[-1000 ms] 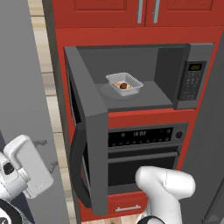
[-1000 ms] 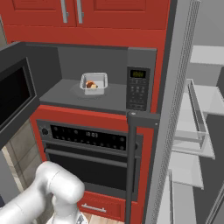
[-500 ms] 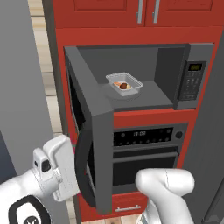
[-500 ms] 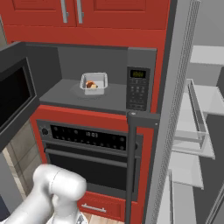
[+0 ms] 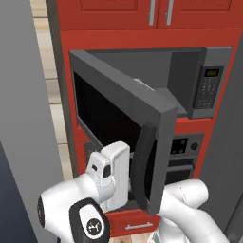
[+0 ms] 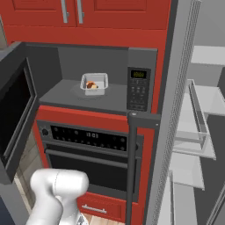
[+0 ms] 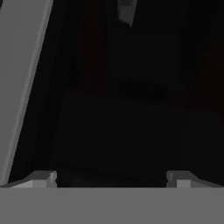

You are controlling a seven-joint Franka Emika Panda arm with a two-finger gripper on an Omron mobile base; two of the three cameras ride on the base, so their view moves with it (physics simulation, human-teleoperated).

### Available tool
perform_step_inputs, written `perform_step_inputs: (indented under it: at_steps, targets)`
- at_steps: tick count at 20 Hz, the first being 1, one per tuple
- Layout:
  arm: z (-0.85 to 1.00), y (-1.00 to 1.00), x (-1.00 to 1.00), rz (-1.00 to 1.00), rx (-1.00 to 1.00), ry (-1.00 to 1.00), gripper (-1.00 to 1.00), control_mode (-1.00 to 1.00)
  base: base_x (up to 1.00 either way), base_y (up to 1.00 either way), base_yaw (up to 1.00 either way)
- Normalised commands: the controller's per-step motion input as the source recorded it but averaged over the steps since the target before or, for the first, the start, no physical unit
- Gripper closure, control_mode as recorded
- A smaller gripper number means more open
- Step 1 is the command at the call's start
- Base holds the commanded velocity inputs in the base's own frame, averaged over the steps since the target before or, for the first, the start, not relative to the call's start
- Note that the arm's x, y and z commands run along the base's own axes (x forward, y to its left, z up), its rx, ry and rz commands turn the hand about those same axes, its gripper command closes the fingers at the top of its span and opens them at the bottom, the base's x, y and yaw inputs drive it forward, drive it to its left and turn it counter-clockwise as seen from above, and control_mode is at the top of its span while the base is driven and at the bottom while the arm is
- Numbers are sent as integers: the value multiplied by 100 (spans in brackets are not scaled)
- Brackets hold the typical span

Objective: Place the tupperware containing the shrimp and mushroom meal in the microwave. Close the microwave door and press the start button to reheat the meal.

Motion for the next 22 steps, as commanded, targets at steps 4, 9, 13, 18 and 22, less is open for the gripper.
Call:
perform_step_inputs:
  at_steps: [4,9,13,18,22]
  targets:
    - [0,-100,16,1,29,6,-100,-100,0,0,0]
    - [0,-97,50,1,38,17,-100,-100,0,0,0]
    - [0,-63,67,13,17,11,-100,-100,0,0,0]
    - [8,-38,60,17,3,1,-100,-100,0,0,0]
    - [2,-23,58,19,0,0,-100,-100,0,0,0]
